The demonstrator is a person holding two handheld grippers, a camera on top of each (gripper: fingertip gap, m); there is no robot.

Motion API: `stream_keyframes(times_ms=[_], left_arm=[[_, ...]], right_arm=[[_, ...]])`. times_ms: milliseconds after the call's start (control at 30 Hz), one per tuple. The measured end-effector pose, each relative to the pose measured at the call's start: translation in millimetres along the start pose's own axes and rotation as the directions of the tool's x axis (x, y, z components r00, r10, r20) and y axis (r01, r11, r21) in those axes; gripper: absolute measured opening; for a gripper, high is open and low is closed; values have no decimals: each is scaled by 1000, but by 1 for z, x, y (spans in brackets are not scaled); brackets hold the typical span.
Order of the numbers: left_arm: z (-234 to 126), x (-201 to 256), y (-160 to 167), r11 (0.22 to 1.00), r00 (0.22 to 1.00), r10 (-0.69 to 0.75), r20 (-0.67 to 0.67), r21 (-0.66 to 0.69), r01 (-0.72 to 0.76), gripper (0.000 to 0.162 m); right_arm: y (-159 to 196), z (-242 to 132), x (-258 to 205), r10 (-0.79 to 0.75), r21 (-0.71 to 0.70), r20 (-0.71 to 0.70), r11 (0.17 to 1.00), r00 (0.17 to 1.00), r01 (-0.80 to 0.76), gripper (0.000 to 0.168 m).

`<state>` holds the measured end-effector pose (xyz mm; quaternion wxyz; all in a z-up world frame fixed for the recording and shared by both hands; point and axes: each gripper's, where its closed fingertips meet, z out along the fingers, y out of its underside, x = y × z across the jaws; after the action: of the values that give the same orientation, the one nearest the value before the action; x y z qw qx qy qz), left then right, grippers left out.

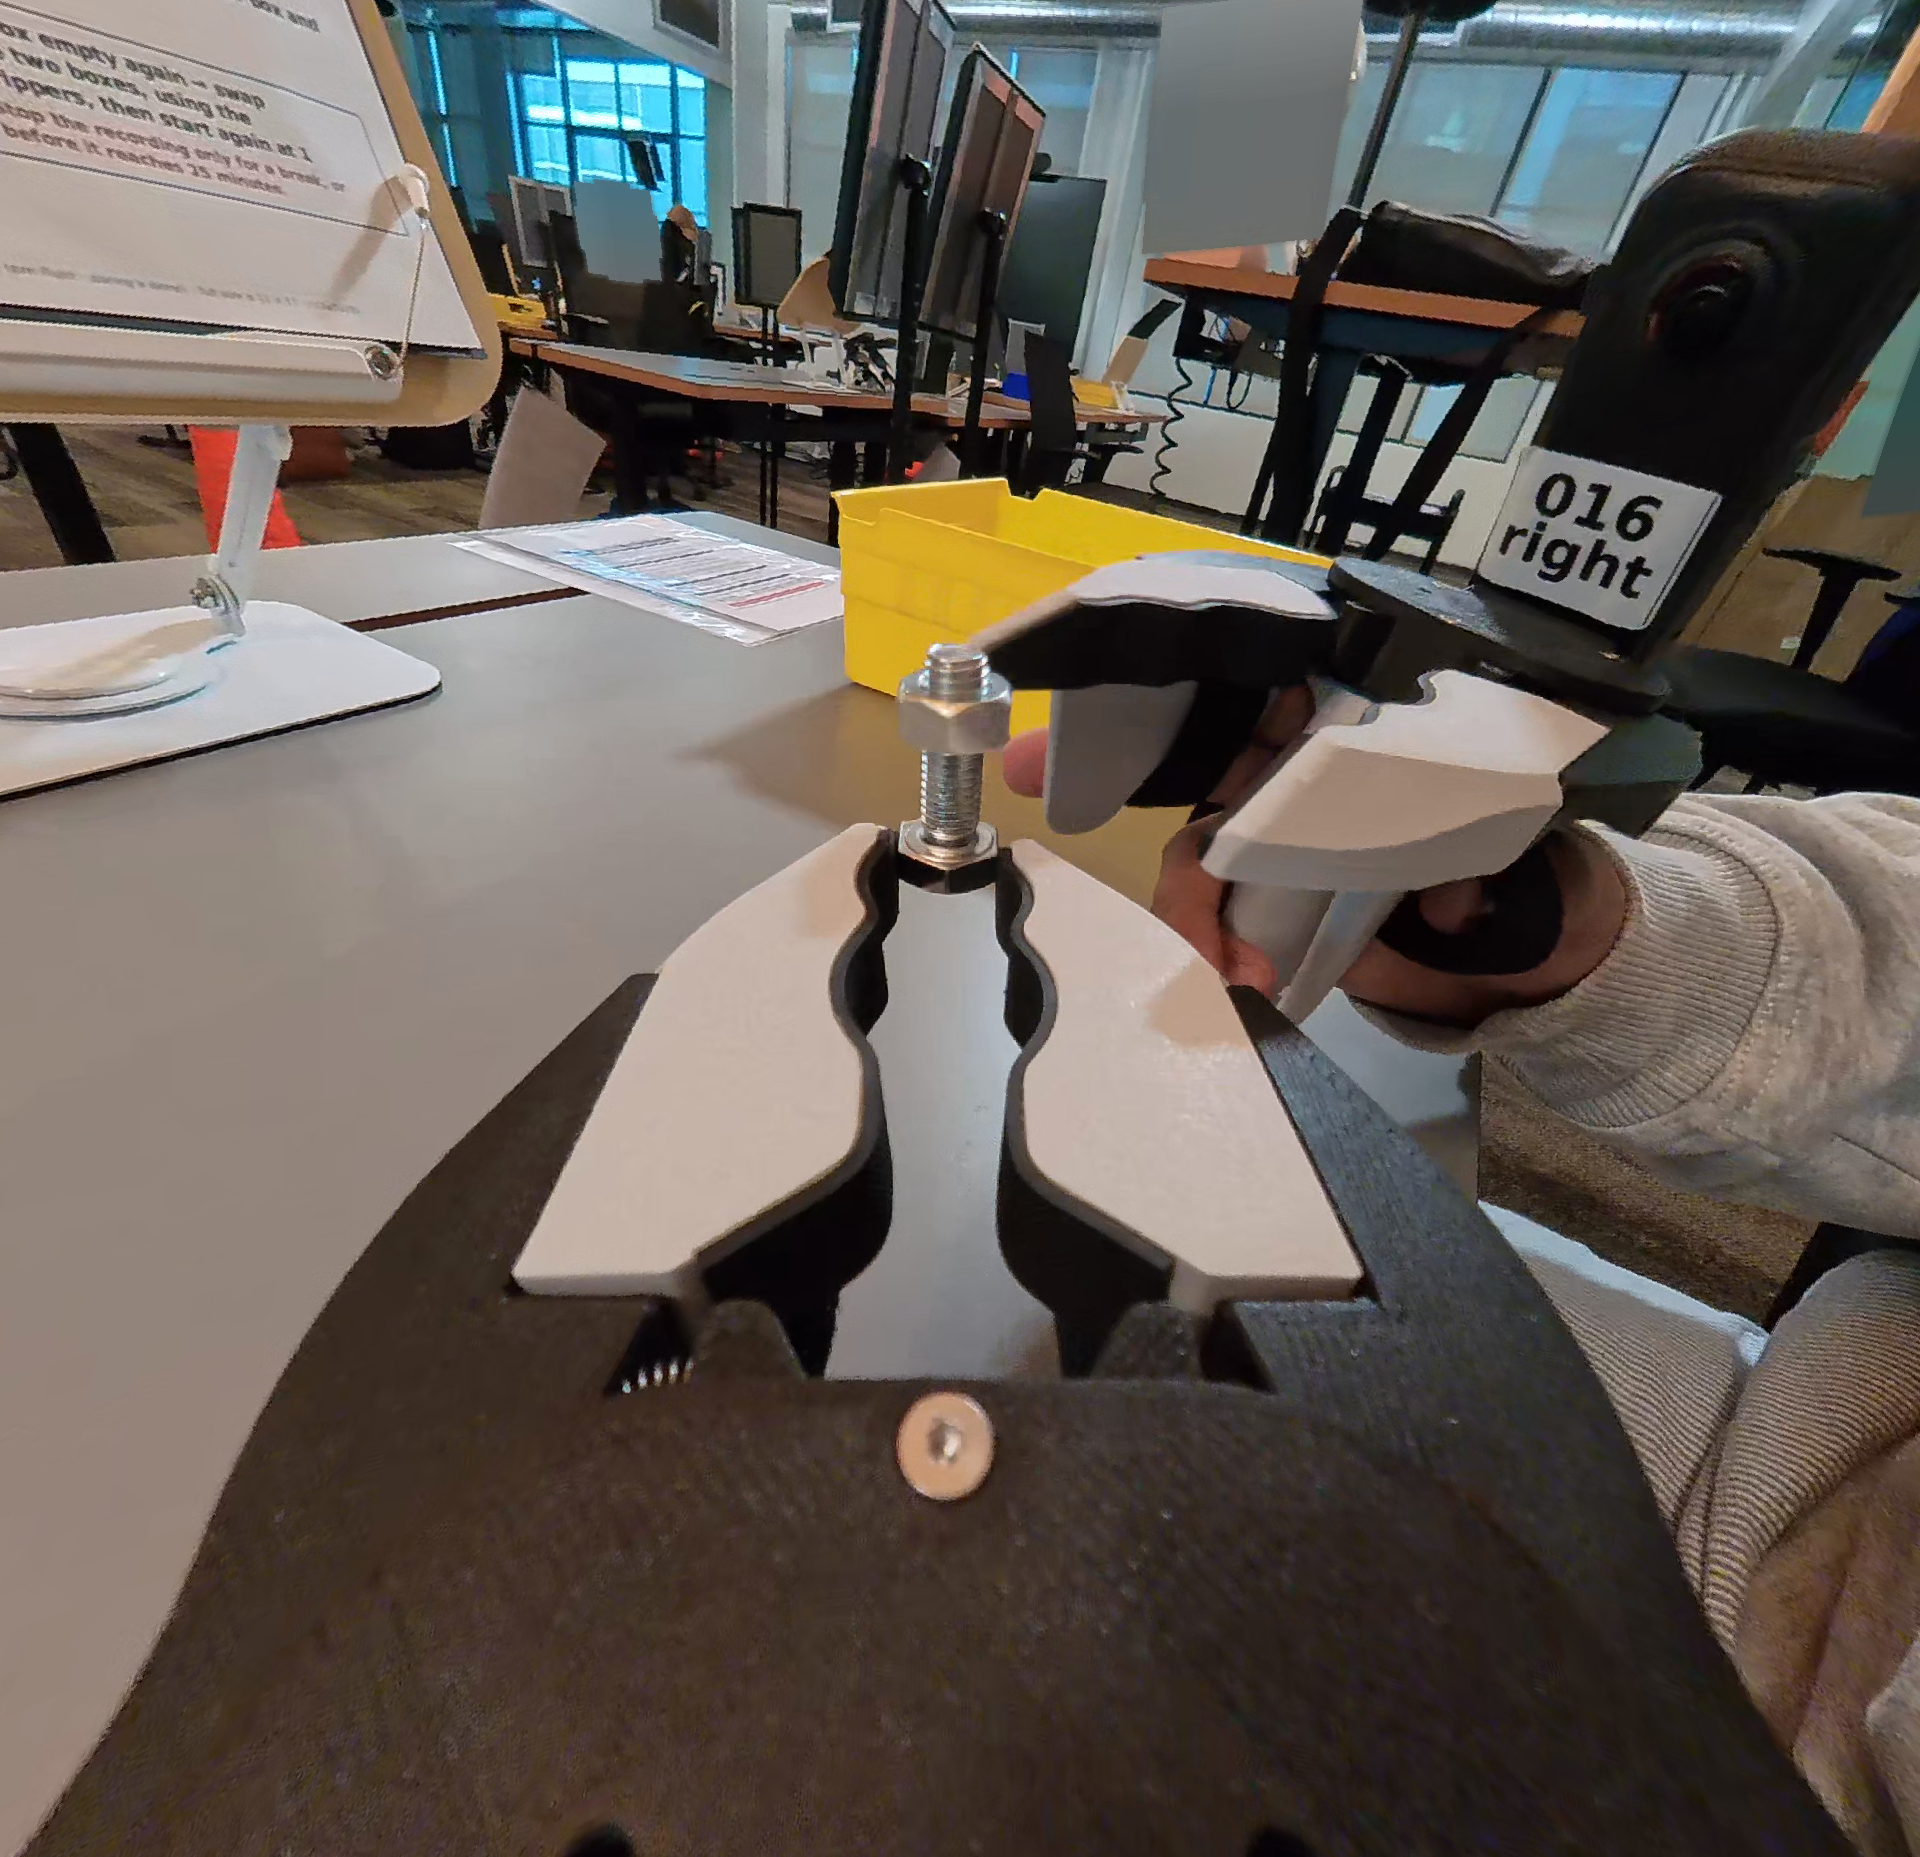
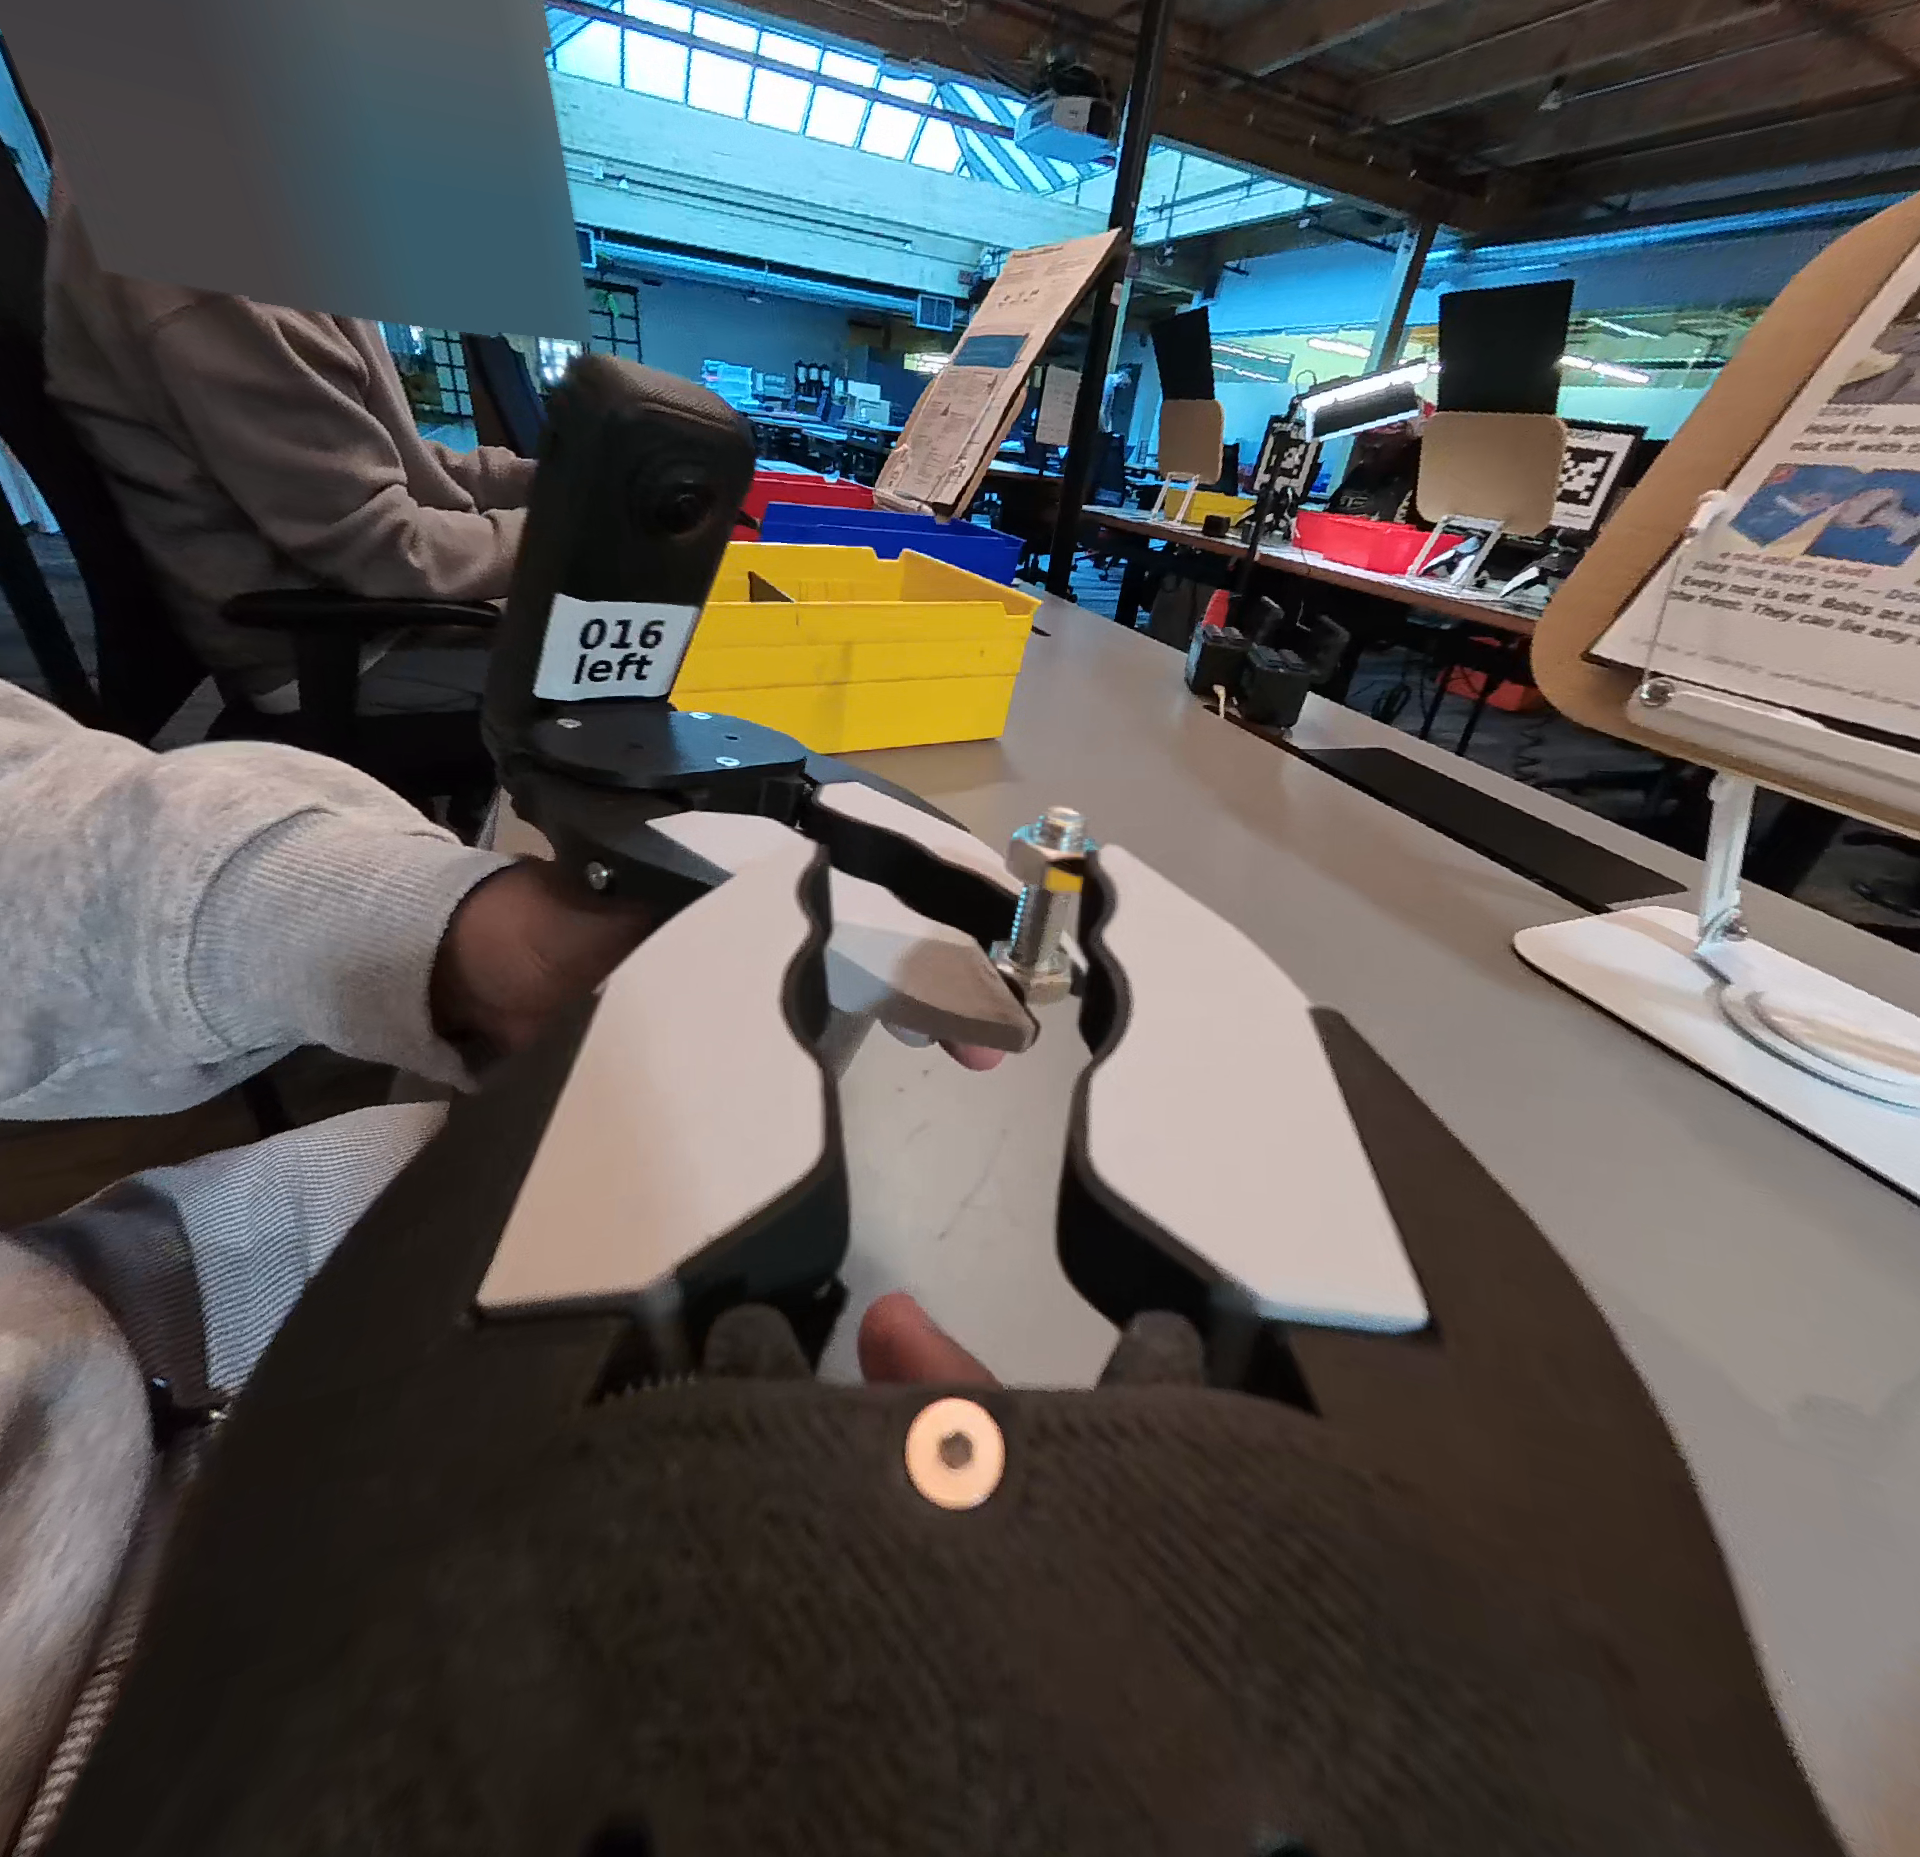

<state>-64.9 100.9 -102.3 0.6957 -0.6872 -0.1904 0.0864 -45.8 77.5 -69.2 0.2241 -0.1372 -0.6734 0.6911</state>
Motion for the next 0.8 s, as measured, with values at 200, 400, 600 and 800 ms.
stream_keyframes(times_ms=[200, 400, 600, 800], left_arm=[[-1, -2, -1, 1000, 1000, -18, 3, 7, 18, 18], [1, 1, 1, 1000, 1000, 4, -2, -5, -4, 18], [0, -2, 0, 1000, 1000, -13, 5, 3, 13, 18], [1, 0, 0, 1000, 1000, -1, 2, -3, 1, 18]], right_arm=[[-2, -3, 0, 26, 2, 13, 1000, 1000, -26, 29], [0, 0, 7, 32, 13, -31, 999, 999, -32, 60], [1, -2, -2, 20, -9, 29, 1000, 999, -20, 27], [-3, -3, 5, 38, 13, -10, 999, 999, -38, 40]])
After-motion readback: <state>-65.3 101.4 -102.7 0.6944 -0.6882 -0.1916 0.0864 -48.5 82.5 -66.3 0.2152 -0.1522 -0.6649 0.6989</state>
